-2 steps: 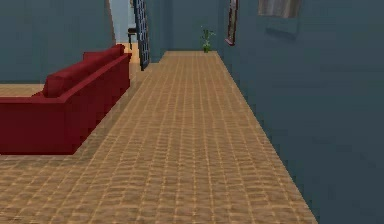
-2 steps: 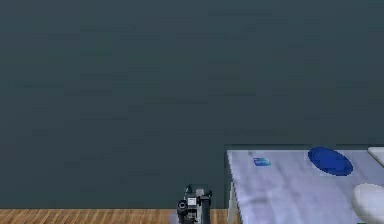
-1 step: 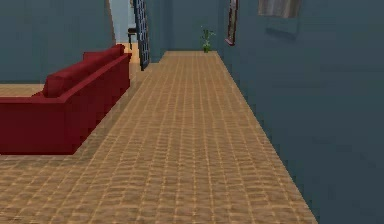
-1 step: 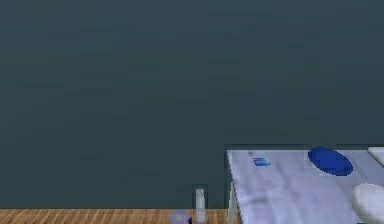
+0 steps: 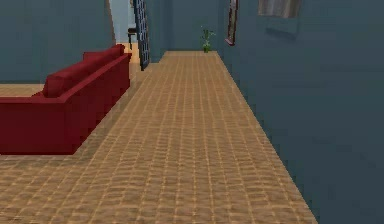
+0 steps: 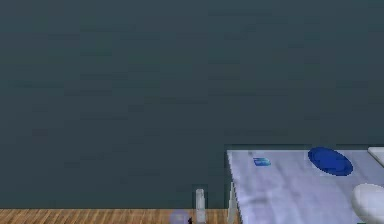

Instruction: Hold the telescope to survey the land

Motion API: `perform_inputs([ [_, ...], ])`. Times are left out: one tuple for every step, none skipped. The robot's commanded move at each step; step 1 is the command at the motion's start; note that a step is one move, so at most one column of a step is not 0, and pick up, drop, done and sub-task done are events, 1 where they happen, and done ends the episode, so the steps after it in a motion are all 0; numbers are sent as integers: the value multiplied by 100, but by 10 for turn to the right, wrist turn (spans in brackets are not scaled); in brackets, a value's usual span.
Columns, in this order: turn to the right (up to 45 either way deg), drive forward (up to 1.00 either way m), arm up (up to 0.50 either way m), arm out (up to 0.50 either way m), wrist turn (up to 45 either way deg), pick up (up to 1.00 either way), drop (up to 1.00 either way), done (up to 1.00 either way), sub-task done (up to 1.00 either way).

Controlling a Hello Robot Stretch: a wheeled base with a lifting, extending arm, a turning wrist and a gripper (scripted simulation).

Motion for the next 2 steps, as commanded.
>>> perform_inputs([
  [0,0,10,0,0,0,0,0,0],
  [0,0,0,0,0,0,0,100,0],
])
